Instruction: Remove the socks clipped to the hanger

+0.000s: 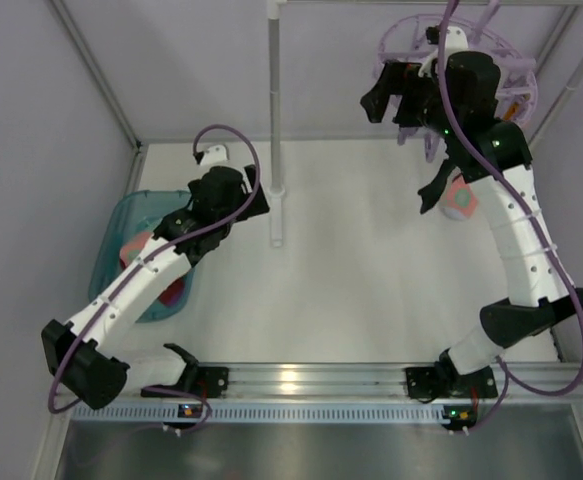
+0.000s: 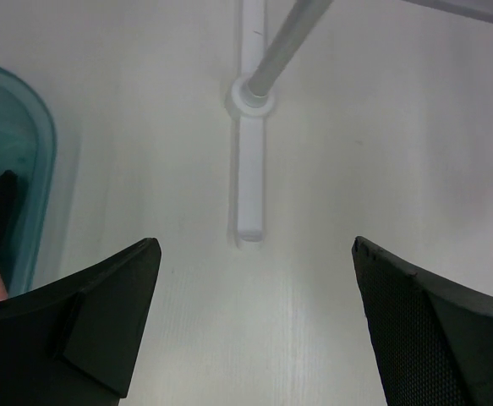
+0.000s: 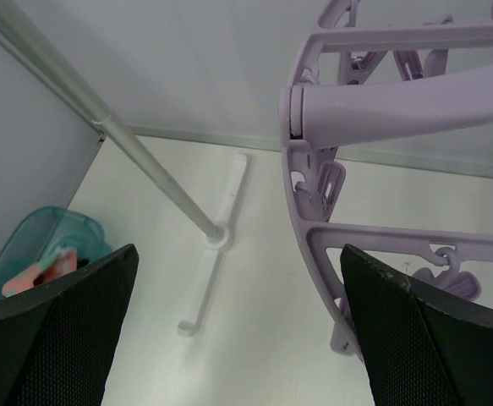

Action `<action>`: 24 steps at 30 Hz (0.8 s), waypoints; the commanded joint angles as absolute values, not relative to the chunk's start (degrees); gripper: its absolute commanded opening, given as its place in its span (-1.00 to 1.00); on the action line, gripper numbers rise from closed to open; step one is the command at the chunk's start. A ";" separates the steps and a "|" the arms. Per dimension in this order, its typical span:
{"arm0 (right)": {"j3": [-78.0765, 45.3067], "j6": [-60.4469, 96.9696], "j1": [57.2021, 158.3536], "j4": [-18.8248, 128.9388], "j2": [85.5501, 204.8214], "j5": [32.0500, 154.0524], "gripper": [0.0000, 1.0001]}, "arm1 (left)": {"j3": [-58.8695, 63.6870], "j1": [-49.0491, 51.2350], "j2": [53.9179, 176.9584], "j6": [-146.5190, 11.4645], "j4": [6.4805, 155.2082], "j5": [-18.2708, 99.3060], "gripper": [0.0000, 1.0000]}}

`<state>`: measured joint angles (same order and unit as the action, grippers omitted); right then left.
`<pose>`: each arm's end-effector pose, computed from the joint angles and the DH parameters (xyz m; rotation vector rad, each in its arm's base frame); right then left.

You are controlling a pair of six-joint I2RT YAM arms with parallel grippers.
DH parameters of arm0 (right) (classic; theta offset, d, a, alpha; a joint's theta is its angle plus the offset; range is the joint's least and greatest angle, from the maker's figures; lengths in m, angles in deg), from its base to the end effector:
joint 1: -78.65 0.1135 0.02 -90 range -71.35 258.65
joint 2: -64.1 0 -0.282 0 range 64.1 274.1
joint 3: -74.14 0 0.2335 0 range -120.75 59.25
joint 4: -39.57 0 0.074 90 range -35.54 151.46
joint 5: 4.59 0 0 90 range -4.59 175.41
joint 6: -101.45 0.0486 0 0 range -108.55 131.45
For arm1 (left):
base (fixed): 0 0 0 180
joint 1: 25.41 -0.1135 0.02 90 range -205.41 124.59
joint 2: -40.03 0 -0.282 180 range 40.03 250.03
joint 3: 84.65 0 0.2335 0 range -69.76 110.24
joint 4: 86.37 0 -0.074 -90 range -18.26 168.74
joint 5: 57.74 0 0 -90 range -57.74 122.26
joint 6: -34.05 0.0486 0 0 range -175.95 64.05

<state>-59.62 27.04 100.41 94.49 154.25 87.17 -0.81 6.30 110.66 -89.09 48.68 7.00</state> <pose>0.2874 0.1163 0.5325 -0.1192 1.7912 0.4973 0.2271 -0.1159 0.3708 -0.2827 2.0550 -0.2257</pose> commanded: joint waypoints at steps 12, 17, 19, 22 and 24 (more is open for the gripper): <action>-57.48 26.65 100.80 101.66 137.42 74.77 0.99 | -2.81 23.11 128.17 -65.00 102.11 31.97 0.97; -56.06 27.09 100.71 103.41 134.24 71.61 0.99 | 10.98 25.21 142.67 -66.75 107.56 44.20 0.97; -55.98 27.79 100.80 104.47 133.37 69.52 0.99 | 15.12 26.44 148.01 -67.81 108.36 45.00 0.97; -54.49 28.41 100.71 105.00 131.26 68.80 0.99 | 22.94 28.82 155.41 -68.51 109.94 45.00 0.96; -52.73 28.50 100.71 104.91 130.03 68.62 0.99 | 29.42 29.52 159.28 -69.66 109.94 46.92 0.97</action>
<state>-54.59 27.61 100.61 102.30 130.93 70.80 21.48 28.04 155.43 -68.37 103.14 41.80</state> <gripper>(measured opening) 0.993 0.984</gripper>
